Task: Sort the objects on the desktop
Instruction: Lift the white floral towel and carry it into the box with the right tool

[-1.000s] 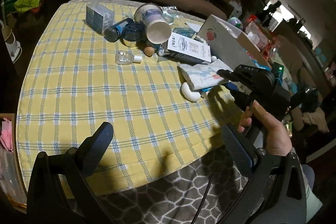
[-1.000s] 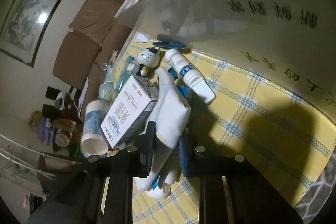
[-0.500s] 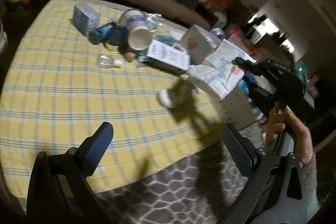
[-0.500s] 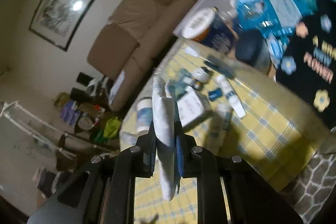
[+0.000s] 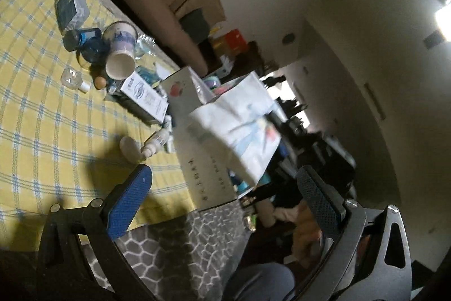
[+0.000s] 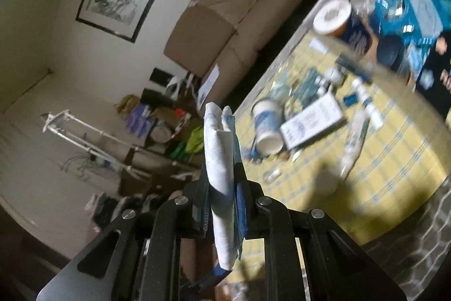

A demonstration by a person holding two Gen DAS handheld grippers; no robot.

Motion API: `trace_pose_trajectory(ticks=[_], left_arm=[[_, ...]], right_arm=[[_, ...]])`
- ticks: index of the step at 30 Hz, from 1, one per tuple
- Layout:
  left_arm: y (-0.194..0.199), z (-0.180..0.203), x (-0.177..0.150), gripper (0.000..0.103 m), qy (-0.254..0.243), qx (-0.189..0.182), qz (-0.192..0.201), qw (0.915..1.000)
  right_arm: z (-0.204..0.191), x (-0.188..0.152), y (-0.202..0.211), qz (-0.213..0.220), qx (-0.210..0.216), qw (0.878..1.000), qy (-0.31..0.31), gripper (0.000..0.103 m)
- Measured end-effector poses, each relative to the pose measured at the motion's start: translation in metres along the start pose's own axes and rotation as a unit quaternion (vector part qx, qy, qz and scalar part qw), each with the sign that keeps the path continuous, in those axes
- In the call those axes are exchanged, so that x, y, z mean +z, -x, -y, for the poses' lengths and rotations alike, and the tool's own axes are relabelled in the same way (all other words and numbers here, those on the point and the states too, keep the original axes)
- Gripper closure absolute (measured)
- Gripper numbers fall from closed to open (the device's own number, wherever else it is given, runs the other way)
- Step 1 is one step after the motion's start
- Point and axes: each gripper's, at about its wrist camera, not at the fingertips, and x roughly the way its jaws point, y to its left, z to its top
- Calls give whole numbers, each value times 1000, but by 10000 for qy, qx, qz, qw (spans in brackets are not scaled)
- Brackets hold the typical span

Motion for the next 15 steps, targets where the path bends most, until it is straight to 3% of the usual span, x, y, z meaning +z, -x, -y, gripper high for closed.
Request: trace_pose_trajectory(ticks=[8, 11, 13, 15], left_arm=[[-4, -16, 0, 0, 480, -98, -99, 9988], [-7, -19, -2, 2, 592, -346, -224, 9974], [-8, -17, -3, 13, 575, -383, -266, 9973], [-8, -14, -4, 33, 432, -201, -248, 9986]], right_arm=[[6, -31, -22, -389, 214, 9985, -305, 88], [11, -36, -27, -456, 258, 9977, -424, 88], [13, -38, -29, -481, 266, 9974, -474, 88], [16, -39, -30, -509, 225, 9973, -471, 88]])
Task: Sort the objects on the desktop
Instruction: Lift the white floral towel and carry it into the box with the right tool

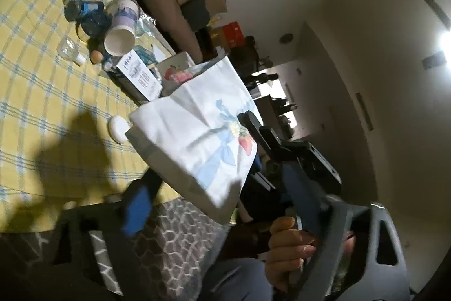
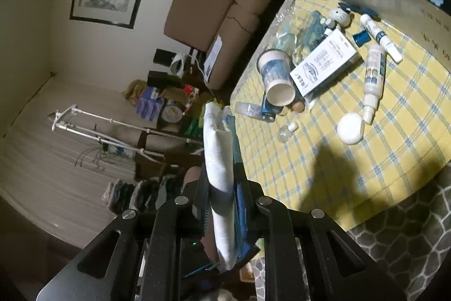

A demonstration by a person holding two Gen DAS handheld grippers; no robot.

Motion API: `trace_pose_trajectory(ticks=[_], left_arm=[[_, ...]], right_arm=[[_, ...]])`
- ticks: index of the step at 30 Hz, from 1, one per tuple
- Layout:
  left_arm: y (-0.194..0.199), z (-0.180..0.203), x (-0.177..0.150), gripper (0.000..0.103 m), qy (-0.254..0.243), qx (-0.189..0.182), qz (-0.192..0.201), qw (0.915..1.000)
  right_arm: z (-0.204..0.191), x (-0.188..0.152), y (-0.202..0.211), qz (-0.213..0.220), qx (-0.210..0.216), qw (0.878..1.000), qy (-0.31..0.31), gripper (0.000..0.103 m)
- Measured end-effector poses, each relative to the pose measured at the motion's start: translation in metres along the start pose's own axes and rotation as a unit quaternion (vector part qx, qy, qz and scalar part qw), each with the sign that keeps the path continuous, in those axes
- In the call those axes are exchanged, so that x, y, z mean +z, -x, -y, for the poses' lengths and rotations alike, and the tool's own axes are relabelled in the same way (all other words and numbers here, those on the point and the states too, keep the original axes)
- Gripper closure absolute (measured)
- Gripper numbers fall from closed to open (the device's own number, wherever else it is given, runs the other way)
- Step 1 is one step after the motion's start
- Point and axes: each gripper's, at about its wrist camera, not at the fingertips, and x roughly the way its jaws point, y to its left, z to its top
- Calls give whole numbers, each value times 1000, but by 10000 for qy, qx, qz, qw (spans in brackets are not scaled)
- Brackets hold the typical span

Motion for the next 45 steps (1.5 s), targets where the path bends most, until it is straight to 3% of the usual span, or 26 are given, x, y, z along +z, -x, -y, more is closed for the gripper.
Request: trace_pose_trajectory(ticks=[2, 5, 9, 13, 18, 23, 28, 31, 37, 45], left_arm=[[0, 2, 0, 47, -103, 162, 22, 9998], [2, 1, -1, 56, -216, 606, 85, 9979], [1, 7, -2, 56, -454, 840, 65, 9954], [-8, 26, -6, 56, -1016, 1106, -32, 9887], [-37, 56, -14, 56, -1488, 1207, -375, 9807], [-102, 85, -16, 56, -1658, 1225, -737, 9758], [-188, 118, -15, 56, -2017, 1249, -1155, 9646], [-243, 123, -6, 56, -1967, 1180, -1291, 9647], [-324, 113, 5, 56, -1836, 1464, -1530, 9599], [-390, 99, 5, 56, -2140, 2119, -1919, 9340]], right_arm=[[0, 0, 0, -2, -51, 10000, 31, 88], [0, -3, 0, -9, -159, 9998, 154, 88], [1, -4, 1, -25, -236, 9993, 284, 88], [3, 1, 10, -14, -215, 9993, 311, 88], [14, 20, 39, 121, -128, 9995, 260, 88], [28, 53, 84, 400, -112, 9988, 252, 88], [48, 105, 136, 817, -192, 9959, 329, 88], [66, 140, 159, 1125, -167, 9929, 341, 88], [107, 197, 167, 1311, -520, 9895, 304, 88], [163, 245, 163, 1302, -807, 9882, 3, 88]])
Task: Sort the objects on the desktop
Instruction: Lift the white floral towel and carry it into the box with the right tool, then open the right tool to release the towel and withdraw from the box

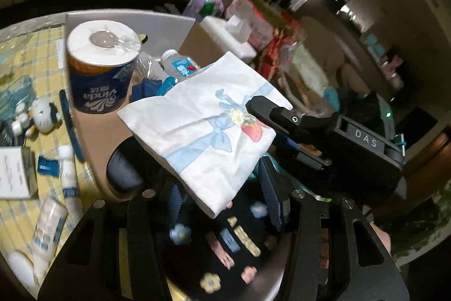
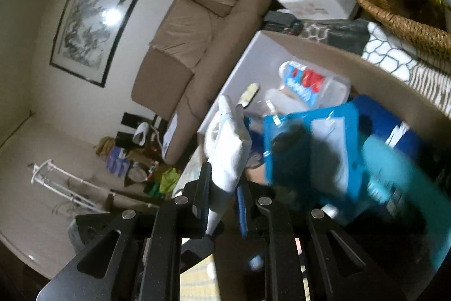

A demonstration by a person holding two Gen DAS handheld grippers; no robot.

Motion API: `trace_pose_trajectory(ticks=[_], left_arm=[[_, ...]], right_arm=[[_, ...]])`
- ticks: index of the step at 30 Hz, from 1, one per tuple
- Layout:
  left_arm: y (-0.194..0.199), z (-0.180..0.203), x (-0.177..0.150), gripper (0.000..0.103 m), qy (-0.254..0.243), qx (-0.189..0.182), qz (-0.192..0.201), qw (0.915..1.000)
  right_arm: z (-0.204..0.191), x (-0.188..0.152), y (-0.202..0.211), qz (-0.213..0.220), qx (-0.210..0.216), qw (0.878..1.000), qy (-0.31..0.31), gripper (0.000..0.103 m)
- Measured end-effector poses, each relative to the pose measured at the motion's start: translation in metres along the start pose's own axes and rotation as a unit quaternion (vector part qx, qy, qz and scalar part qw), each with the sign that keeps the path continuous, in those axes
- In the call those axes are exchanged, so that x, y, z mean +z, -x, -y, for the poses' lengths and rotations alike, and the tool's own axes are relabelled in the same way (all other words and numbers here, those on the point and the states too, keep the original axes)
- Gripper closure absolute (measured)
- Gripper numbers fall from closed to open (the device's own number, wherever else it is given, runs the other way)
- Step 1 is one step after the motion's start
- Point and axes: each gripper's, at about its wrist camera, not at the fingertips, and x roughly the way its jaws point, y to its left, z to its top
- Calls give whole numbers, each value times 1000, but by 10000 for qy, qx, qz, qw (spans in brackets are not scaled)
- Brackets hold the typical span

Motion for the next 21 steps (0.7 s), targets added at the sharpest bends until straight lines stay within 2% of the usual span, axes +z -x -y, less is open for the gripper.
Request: trace_pose_trajectory(ticks=[4, 6, 7, 9, 11, 12, 17, 21], left_arm=[[-25, 3, -1, 56, -159, 473, -308, 9983], [-25, 7, -6, 55, -300, 612, -257, 9973], [-23, 9, -9, 55, -327, 636, -235, 9972], [-18, 13, -11, 52, -356, 633, -205, 9971], [-8, 17, -16, 45, -385, 706, -175, 9966], [-5, 15, -14, 44, -375, 730, -170, 9965], [16, 11, -14, 43, -266, 790, -83, 9965], [42, 8, -24, 32, -203, 902, 31, 9957]], right_arm=[[24, 12, -4, -41, -572, 9984, -18, 84], [32, 15, -6, -121, -893, 9959, 26, 77], [34, 17, -5, -183, -816, 9965, -10, 76], [29, 17, 0, -198, -1034, 9942, 218, 66], [18, 17, 8, -191, -1577, 9858, 546, 32], [15, 17, 11, -180, -1631, 9846, 605, 29], [-5, 17, 40, -39, -1778, 9797, 924, 29], [-25, 10, 57, 14, -1892, 9749, 1175, 29]])
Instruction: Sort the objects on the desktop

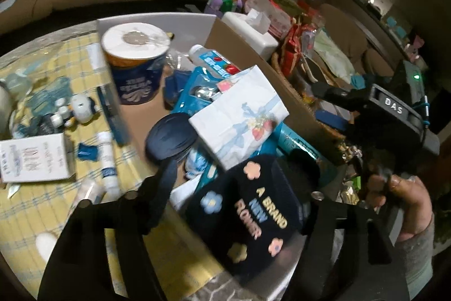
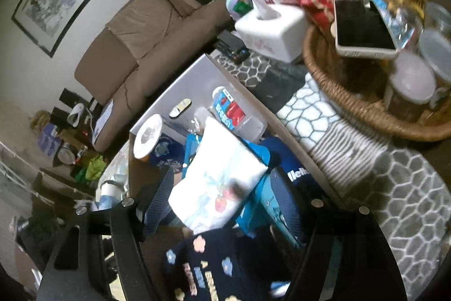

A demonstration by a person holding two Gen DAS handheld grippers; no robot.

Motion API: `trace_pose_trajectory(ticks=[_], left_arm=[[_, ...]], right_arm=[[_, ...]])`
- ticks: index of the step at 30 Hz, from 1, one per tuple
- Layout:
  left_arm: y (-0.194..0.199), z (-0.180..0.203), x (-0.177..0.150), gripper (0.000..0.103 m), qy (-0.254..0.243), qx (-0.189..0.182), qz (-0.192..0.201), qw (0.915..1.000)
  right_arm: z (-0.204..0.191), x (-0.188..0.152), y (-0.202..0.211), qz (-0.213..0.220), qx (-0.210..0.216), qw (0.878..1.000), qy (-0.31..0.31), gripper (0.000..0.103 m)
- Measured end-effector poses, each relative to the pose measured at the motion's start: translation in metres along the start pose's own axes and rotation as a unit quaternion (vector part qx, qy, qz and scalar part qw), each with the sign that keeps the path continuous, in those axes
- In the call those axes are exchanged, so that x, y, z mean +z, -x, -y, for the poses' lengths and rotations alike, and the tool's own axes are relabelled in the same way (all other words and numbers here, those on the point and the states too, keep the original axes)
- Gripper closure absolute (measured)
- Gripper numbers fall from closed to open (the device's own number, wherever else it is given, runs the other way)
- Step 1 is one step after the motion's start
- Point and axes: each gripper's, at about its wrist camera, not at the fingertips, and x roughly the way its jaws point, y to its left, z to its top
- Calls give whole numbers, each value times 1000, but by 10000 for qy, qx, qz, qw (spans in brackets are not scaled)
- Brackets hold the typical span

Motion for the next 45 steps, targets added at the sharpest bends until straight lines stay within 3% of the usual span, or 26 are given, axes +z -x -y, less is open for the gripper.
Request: trace_pose_trajectory(ticks=[5, 10, 18, 19, 20, 22, 35, 45], left_arm=[[26, -3, -14, 24, 68, 139, 68, 9999], [52, 0, -29, 23, 93, 159, 174, 9997], [76, 4, -58, 20, 129, 279, 212, 9993], [78, 5, -62, 18, 100, 319, 214, 9992], [81, 6, -67, 7, 77, 350, 219, 9991], [88, 6, -77, 3, 62, 368, 259, 9990], [148, -26, -127, 0, 178, 755, 441, 9960], [204, -77, -154, 0, 444, 1242, 710, 9887]], right_arm=[[-24, -14, 15, -46, -134, 9992, 363, 24], [-39, -41, 28, -164, -327, 9969, 697, 22], [-60, -84, 39, -269, -945, 9818, 1623, 22], [-64, -89, 41, -268, -1011, 9788, 1759, 22], [-68, -94, 42, -274, -1057, 9763, 1867, 22], [-77, -105, 45, -278, -1111, 9719, 2055, 21], [-154, -172, 47, -320, -985, 9486, 2989, 20], [-211, -213, 35, -410, -593, 9405, 3320, 17]])
